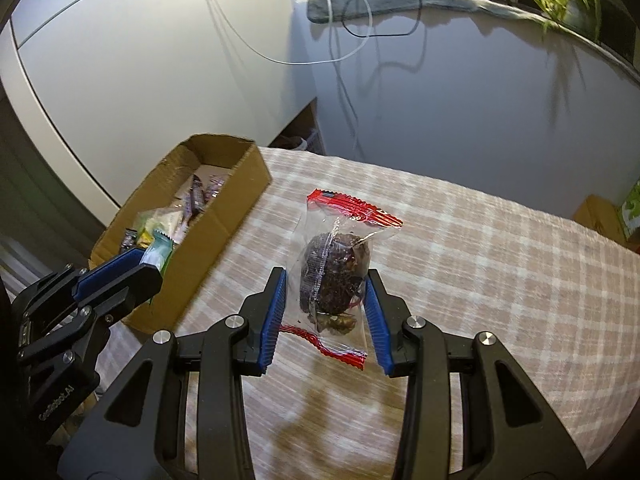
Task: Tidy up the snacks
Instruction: 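Carry both packets into the cardboard box and open both grippers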
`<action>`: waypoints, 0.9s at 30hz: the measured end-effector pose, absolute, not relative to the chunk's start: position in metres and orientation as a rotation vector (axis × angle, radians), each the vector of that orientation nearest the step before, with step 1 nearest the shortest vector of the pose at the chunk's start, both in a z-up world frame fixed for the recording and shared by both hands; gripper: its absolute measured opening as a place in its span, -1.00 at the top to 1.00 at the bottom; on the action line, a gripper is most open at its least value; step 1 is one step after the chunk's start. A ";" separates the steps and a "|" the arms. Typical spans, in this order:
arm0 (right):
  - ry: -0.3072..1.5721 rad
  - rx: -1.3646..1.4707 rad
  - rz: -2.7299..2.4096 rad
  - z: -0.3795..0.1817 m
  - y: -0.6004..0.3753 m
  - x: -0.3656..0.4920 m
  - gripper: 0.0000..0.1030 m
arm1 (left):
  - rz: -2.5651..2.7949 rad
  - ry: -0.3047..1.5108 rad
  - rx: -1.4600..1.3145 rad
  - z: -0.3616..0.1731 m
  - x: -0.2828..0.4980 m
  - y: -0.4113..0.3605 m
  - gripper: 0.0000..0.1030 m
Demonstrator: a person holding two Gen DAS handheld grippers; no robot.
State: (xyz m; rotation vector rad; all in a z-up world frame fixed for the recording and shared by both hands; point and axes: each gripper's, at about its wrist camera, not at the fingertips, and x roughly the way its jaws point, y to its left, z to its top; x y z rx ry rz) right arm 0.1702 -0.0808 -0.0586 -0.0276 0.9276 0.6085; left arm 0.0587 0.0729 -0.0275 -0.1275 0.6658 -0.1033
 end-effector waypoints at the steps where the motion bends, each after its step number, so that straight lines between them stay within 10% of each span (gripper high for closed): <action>1: 0.926 -0.029 0.612 -0.058 -0.077 0.170 0.22 | -0.098 0.665 -0.132 -0.028 0.059 0.076 0.66; 27: 0.924 -0.137 0.821 -0.059 0.074 0.180 0.21 | 0.139 0.688 -0.210 -0.046 0.065 0.198 0.66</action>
